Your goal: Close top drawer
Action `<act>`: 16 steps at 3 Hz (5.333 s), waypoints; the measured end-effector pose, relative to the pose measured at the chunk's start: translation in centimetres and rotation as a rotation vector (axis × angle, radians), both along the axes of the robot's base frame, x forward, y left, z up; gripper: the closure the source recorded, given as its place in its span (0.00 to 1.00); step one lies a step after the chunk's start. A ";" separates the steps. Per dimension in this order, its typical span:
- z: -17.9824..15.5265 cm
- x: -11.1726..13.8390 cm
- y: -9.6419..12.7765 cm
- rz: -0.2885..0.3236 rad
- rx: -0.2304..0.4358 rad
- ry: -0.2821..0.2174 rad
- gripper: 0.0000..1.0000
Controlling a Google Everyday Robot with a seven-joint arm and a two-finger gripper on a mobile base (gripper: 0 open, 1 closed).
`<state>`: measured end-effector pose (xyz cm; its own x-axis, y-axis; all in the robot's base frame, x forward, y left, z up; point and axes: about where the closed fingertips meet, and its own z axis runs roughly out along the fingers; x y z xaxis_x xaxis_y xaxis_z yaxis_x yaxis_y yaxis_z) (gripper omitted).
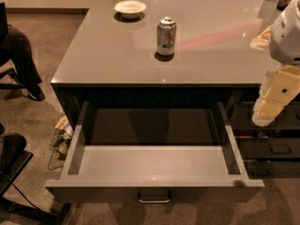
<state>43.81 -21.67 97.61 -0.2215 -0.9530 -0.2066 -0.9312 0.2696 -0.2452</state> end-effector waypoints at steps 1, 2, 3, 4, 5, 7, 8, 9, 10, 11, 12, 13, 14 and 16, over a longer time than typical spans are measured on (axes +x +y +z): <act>0.0 0.0 0.0 0.000 0.000 0.000 0.00; -1.5 -1.1 -0.6 -0.020 0.020 -0.005 0.14; -6.6 -5.4 -1.4 -0.076 0.124 -0.053 0.45; -11.7 -8.3 -2.1 -0.130 0.207 -0.086 0.69; -17.7 -10.3 -1.4 -0.159 0.263 -0.081 0.92; -19.8 -11.2 -1.0 -0.166 0.272 -0.068 1.00; -24.7 -11.8 0.8 -0.174 0.352 -0.029 1.00; -29.3 -11.6 2.1 -0.180 0.429 -0.005 1.00; -32.5 -11.0 3.2 -0.170 0.485 0.008 1.00; -35.0 -9.6 4.4 -0.153 0.531 0.016 1.00; -35.9 -8.1 5.1 -0.131 0.536 0.025 1.00; -36.5 -5.7 6.4 -0.095 0.533 0.032 1.00; -36.9 -1.2 8.2 -0.035 0.499 0.038 1.00; -36.8 5.0 8.3 -0.004 0.487 0.020 1.00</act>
Offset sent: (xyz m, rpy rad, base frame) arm -0.0615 -0.0337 -0.0842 0.1097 -0.0078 -0.1061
